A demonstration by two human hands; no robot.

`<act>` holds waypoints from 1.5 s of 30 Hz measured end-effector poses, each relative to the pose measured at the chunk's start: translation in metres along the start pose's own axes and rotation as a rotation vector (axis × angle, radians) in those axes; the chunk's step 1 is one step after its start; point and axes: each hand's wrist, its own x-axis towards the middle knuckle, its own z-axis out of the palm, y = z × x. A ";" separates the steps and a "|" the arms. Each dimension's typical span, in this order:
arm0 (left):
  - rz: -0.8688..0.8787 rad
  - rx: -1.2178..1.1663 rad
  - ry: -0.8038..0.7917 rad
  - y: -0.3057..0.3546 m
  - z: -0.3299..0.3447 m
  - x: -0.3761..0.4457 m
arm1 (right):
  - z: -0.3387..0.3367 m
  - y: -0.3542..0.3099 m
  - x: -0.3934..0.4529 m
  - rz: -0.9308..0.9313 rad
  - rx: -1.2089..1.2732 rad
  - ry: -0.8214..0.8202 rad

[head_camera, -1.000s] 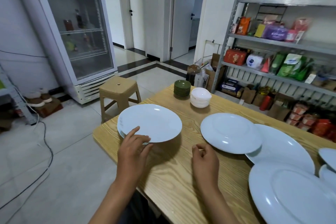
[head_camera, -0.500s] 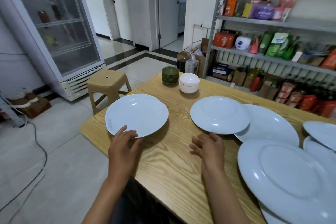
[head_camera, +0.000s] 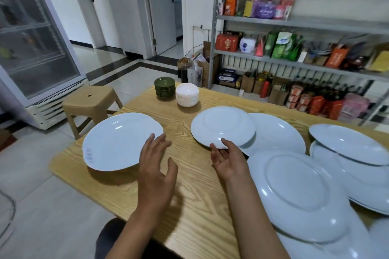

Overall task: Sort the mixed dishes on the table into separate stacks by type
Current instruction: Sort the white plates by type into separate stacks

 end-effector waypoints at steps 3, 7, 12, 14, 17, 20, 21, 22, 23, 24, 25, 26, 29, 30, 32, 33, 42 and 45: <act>0.005 -0.015 -0.129 -0.006 0.037 -0.007 | -0.004 -0.002 0.008 -0.005 0.051 -0.037; 0.015 0.029 -0.175 -0.013 0.060 -0.004 | -0.007 0.006 0.013 -0.088 -0.010 -0.046; 0.085 0.077 -0.207 -0.011 0.061 -0.008 | -0.011 0.010 0.016 -0.154 -0.097 -0.131; 0.101 0.087 -0.222 -0.008 0.060 -0.010 | -0.011 0.009 0.018 -0.157 -0.111 -0.157; 0.102 0.088 -0.233 -0.006 0.061 -0.011 | -0.014 0.006 0.017 -0.176 -0.125 -0.177; 0.113 0.099 -0.236 -0.006 0.058 -0.009 | -0.011 0.007 0.009 -0.236 -0.173 -0.201; 0.152 0.116 -0.255 -0.005 0.055 -0.005 | -0.009 0.007 0.005 -0.276 -0.206 -0.205; 0.201 0.143 -0.271 -0.005 0.052 -0.002 | -0.007 0.009 0.001 -0.332 -0.257 -0.202; 0.244 0.163 -0.270 -0.004 0.048 0.003 | -0.005 0.010 -0.004 -0.398 -0.323 -0.192; 0.266 0.165 -0.251 0.000 0.043 0.008 | -0.004 0.009 -0.009 -0.463 -0.396 -0.177; 0.276 0.154 -0.223 0.005 0.038 0.012 | -0.003 0.008 -0.013 -0.520 -0.465 -0.167; 0.289 0.147 -0.192 0.011 0.033 0.018 | -0.002 0.006 -0.017 -0.562 -0.525 -0.167; 0.372 0.185 -0.138 0.031 0.018 0.033 | 0.002 0.002 -0.032 -0.608 -0.609 -0.219; 0.398 0.201 -0.136 0.036 0.014 0.037 | 0.003 0.002 -0.035 -0.624 -0.644 -0.231; 0.418 0.243 -0.142 0.043 0.005 0.045 | 0.006 0.005 -0.039 -0.686 -0.677 -0.250; 0.421 0.266 -0.144 0.044 0.001 0.048 | 0.006 0.008 -0.040 -0.720 -0.682 -0.257; 0.473 0.371 -0.208 0.011 -0.023 0.057 | -0.005 0.020 -0.039 -1.195 -1.056 -0.338; 0.484 0.426 -0.280 -0.004 -0.031 0.053 | 0.000 0.023 -0.042 -1.212 -1.065 -0.397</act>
